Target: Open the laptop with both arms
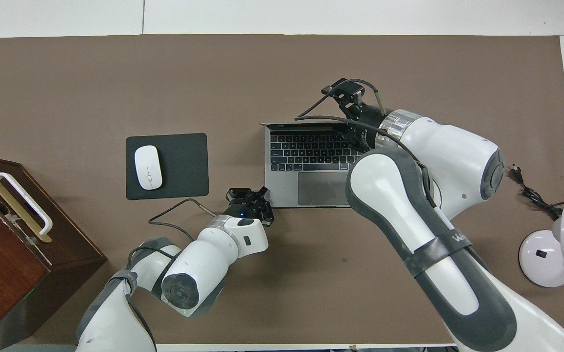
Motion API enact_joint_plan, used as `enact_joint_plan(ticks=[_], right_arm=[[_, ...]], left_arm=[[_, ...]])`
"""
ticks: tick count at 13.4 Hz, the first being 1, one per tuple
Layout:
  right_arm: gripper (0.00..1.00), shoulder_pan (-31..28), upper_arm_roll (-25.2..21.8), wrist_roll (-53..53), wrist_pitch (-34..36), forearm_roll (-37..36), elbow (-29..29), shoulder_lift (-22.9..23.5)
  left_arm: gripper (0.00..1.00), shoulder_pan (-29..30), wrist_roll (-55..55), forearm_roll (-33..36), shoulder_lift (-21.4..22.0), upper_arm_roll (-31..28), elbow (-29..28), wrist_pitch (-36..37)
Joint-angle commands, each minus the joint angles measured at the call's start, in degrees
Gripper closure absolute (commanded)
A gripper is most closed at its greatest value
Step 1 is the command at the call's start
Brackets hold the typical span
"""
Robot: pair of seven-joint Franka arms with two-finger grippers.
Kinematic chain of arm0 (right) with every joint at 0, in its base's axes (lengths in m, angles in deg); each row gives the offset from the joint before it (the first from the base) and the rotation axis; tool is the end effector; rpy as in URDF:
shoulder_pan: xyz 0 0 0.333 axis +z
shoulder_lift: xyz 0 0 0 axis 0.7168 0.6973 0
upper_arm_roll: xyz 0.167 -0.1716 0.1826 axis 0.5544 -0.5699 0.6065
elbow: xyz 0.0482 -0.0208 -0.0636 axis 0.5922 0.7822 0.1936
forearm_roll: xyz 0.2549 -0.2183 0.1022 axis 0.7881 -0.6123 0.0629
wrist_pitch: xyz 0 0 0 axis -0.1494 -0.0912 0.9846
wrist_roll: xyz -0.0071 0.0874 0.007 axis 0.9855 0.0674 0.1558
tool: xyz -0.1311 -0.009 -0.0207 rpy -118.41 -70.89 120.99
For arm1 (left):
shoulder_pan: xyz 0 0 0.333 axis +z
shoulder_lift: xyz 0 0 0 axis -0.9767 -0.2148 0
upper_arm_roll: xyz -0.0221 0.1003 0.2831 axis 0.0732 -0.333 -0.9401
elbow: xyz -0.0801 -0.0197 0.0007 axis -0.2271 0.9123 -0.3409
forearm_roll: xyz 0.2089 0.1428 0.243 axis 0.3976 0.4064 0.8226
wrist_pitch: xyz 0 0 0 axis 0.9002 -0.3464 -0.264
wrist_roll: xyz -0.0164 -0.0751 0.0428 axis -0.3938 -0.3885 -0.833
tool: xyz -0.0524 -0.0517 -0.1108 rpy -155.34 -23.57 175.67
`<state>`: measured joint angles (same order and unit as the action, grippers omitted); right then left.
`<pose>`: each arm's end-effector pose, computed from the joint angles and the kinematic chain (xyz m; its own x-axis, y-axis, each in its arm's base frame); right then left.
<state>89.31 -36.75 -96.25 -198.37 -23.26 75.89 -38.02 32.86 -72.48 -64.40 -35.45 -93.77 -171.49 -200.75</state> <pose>0.5801 0.2096 0.4085 0.5800 -0.7965 -0.1707 -0.6335 -0.3094 -0.7092 0.3971 -0.3278 0.2715 0.5722 -0.4920 0.6561 -0.6370 -0.7706 -0.0223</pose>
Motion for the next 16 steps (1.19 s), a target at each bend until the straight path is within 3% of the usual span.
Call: enact_joint_plan(ticks=[1,16], right_arm=[[0.00,-1.60,-0.46,2.52,2.20,1.39,-4.31,2.49],[0.00,-5.73,-0.55,3.84,4.05,0.95,-14.51,11.55]], left_arm=[[1.00,-2.72,-0.27,-0.28,-1.72,-0.20,0.17,-1.29],[1.00,-2.98,-0.19,-0.28,-1.72,-0.20,0.17,-1.29]])
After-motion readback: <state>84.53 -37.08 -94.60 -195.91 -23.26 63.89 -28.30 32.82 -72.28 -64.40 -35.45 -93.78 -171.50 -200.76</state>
